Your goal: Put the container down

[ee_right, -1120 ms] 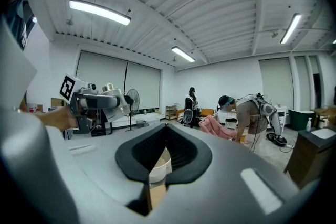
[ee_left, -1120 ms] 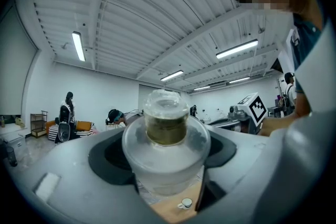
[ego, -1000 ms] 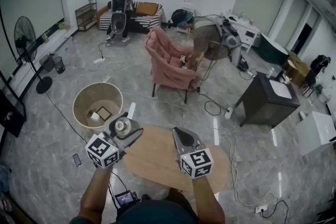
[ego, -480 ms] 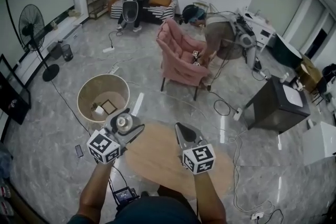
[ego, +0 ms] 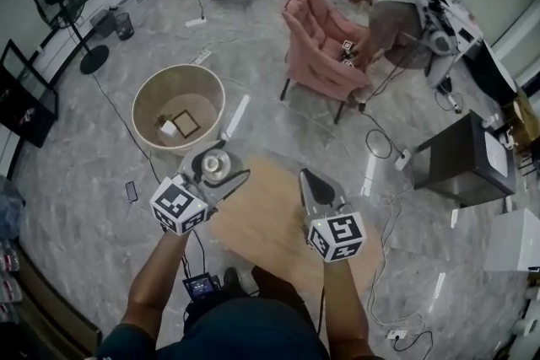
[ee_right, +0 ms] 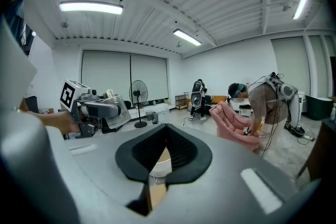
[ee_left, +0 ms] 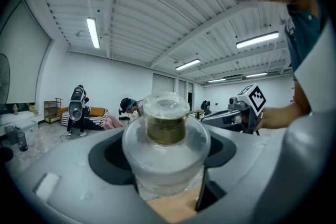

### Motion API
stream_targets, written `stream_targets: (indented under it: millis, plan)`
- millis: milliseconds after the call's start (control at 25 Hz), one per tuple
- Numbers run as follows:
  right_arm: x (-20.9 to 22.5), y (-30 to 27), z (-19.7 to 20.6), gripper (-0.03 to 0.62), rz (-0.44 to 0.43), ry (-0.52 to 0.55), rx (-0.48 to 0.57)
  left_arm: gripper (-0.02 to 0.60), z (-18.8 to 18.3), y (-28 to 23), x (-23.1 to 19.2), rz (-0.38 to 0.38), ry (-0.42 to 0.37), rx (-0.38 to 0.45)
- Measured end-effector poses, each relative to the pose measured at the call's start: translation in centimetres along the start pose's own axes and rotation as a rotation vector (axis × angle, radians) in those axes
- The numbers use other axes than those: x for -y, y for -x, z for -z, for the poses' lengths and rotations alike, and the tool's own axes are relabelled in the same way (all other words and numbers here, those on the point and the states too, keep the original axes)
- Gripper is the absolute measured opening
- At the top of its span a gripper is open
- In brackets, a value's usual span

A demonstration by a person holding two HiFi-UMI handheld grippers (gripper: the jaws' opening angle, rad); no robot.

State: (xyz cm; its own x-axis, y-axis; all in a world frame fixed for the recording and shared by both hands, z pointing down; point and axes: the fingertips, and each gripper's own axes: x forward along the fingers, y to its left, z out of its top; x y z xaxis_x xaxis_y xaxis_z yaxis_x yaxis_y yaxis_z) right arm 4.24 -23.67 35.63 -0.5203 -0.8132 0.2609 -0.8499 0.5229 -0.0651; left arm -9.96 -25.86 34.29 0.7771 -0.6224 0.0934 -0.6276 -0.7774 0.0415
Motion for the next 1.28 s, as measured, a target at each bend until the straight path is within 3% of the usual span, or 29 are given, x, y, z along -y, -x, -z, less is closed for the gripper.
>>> stream_targets:
  millis: [560,1280]
  plan:
    - [1.6,-6.9,8.3,0.005,-0.029,-0.041,-0.124,0.336,13.7,-3.9,-4.0,-0.032,0.074,-0.111]
    - [6.0,-12.1,20.3,0.005,0.002,-0.082,-0.183,0.334,31.8,-8.7,-4.4,-0.066,0.062,-0.215]
